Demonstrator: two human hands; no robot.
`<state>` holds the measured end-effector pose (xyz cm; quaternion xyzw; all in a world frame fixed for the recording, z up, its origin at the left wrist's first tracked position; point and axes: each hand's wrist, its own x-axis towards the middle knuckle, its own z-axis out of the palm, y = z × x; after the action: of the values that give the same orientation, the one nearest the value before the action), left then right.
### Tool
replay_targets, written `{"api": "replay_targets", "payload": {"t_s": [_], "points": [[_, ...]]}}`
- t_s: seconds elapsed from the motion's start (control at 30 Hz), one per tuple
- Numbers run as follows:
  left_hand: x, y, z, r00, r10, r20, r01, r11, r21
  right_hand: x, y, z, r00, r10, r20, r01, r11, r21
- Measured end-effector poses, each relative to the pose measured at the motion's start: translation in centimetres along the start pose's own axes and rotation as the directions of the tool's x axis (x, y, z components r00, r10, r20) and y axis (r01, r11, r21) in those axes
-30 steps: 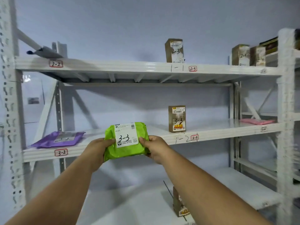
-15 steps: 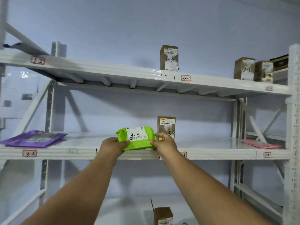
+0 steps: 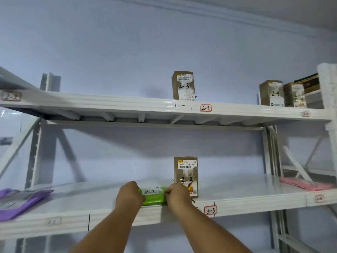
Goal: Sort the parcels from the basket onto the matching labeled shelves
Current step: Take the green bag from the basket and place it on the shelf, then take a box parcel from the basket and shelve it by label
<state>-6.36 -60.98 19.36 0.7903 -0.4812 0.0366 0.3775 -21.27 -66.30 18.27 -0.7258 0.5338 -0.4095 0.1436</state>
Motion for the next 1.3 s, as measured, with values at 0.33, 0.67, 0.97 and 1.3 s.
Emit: {"api": "replay_targets", "payload": {"t_s": [0.33,0.67,0.97,1.3], "points": [[-0.1,-2.2,-0.1,0.998,-0.020,-0.056,0.015,0.996,-0.084,-1.5,-0.4,-0.1,0.961,-0.276,-0.020,0.244,0.880,-0.408],[-9.9,-16.4,-11.7,0.962,-0.089,-0.260,0.110,0.992,0.067,-10.3,-9.2,6.5,0.588,-0.778,0.223,0.809,0.573,-0.134],[-26.6,-34.2,-27.4,0.744,-0.525,-0.412,0.642,0.733,0.226,-26.7,-22.7,18.8,0.324,-0.870,0.372,0.857,0.437,0.274],[-41.4,-47.1,-37.3,0.466,-0.697,-0.545,0.876,0.451,0.172,-41.2,-33.7,31.3,0.087,-0.857,0.507,0.765,0.384,0.517]]}}
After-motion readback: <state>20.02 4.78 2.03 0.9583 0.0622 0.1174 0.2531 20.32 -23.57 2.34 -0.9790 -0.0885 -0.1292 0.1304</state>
